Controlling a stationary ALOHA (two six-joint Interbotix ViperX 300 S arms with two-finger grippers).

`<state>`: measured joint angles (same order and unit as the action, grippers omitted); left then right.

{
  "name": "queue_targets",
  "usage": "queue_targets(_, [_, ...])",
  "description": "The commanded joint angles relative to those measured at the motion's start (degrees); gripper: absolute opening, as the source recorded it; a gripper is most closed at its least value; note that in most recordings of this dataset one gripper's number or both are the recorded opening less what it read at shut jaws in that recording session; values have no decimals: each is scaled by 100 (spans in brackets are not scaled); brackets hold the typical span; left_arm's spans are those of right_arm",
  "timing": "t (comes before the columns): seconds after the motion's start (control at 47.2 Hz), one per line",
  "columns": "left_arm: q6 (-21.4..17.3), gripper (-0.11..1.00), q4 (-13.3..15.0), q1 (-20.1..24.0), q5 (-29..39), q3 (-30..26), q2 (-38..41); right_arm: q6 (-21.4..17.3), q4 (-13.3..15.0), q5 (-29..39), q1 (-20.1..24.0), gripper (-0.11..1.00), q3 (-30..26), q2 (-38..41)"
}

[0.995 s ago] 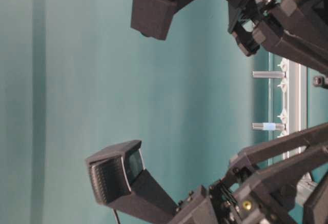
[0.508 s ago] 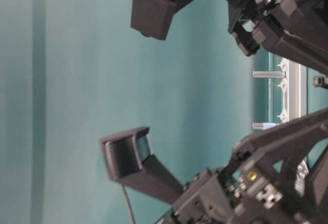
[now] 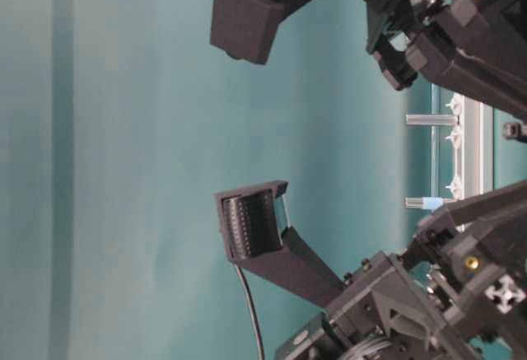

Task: Insert the wire through the string loop located in the center.
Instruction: 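Move the left gripper to the plug emerging from the loop and grasp it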

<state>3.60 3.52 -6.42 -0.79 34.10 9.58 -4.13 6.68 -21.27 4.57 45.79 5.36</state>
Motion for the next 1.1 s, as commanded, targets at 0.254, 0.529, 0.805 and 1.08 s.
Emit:
queue_targets(0.254, [-18,19,-26,-9,-26,-44,-88,-9,9,-53,-9,7,-79,-88])
queue_targets(0.529, [-26,19,-26,-9,-18,-44,-123,-18,18,-26,-9,7,-88,-79])
queue_targets(0.805, [-18,19,-18,-9,-18,-44,-132,-9,26,-18,-9,7,-53,-79])
queue_targets(1.08, [-18,19,-18,-9,-9,-35,-158,-9,26,-9,-9,7,-44,-88])
